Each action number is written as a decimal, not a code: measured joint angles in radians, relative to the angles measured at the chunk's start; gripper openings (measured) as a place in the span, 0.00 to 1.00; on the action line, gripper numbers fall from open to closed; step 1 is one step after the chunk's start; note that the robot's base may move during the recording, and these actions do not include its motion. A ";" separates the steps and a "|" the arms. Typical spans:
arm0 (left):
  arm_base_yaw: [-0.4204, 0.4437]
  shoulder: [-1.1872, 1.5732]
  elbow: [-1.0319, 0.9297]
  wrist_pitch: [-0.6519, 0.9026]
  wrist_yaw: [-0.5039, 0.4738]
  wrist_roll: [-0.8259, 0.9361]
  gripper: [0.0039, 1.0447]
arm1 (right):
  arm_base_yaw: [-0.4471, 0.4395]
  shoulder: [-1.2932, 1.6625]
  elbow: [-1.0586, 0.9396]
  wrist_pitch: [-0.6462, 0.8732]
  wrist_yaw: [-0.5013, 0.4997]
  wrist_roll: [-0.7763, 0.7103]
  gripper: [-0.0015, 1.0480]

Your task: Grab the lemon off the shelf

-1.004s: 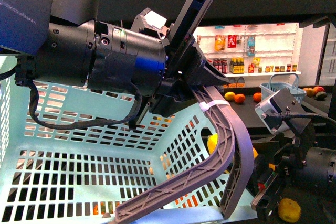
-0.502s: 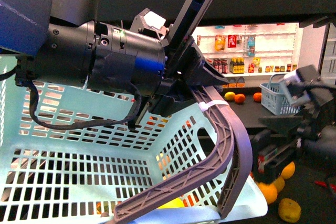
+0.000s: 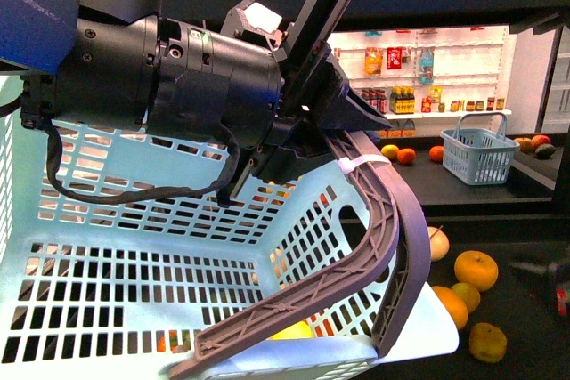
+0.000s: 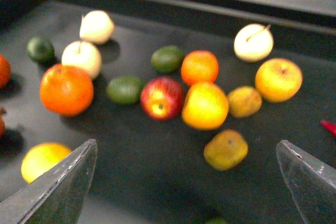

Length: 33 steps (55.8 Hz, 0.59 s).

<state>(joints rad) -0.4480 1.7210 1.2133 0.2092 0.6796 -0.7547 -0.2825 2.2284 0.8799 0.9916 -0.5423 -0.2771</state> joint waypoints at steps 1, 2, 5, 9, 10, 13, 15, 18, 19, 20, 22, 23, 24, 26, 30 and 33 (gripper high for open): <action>0.000 0.000 0.000 0.000 0.000 0.000 0.08 | -0.001 0.021 0.002 -0.002 -0.005 -0.022 0.98; 0.000 0.000 0.000 0.000 0.000 -0.001 0.08 | -0.001 0.031 0.003 -0.004 -0.006 -0.032 0.98; 0.000 0.000 0.000 0.000 0.000 -0.002 0.08 | 0.002 0.083 0.013 -0.006 -0.010 -0.076 0.98; 0.000 0.000 0.000 0.000 0.000 -0.001 0.08 | 0.013 0.138 0.031 -0.007 -0.020 -0.110 0.98; 0.000 0.000 0.000 0.000 0.000 -0.001 0.08 | 0.018 0.154 0.039 -0.010 -0.022 -0.117 0.98; 0.000 0.000 0.000 0.000 0.000 -0.001 0.08 | 0.031 0.184 0.058 -0.015 -0.027 -0.133 0.98; 0.000 0.000 0.000 0.000 0.000 -0.001 0.08 | 0.046 0.211 0.080 -0.024 -0.027 -0.141 0.98; 0.000 0.000 0.000 0.000 0.001 -0.001 0.08 | 0.064 0.238 0.105 -0.032 -0.031 -0.156 0.98; 0.000 0.000 0.000 0.000 0.001 -0.001 0.08 | 0.075 0.252 0.118 -0.034 -0.032 -0.161 0.98; 0.000 0.000 0.000 0.000 0.001 -0.001 0.08 | 0.080 0.259 0.124 -0.035 -0.032 -0.164 0.98; 0.000 0.000 0.000 0.000 0.001 -0.001 0.08 | 0.097 0.280 0.144 -0.035 -0.032 -0.167 0.98; 0.000 0.000 0.000 0.000 0.001 -0.001 0.08 | 0.108 0.294 0.158 -0.037 -0.031 -0.170 0.98; 0.000 0.000 0.000 0.000 0.001 -0.001 0.08 | 0.113 0.301 0.165 -0.038 -0.031 -0.170 0.98; 0.000 0.000 0.000 0.000 0.000 -0.001 0.08 | 0.131 0.323 0.186 -0.038 -0.026 -0.172 0.98; 0.000 0.000 0.000 0.000 0.000 -0.001 0.08 | 0.166 0.365 0.233 -0.042 -0.009 -0.173 0.98; 0.000 0.000 0.000 0.000 0.000 -0.001 0.08 | 0.195 0.396 0.276 -0.055 0.000 -0.172 0.98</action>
<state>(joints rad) -0.4480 1.7210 1.2133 0.2092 0.6796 -0.7555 -0.0879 2.6240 1.1561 0.9371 -0.5419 -0.4492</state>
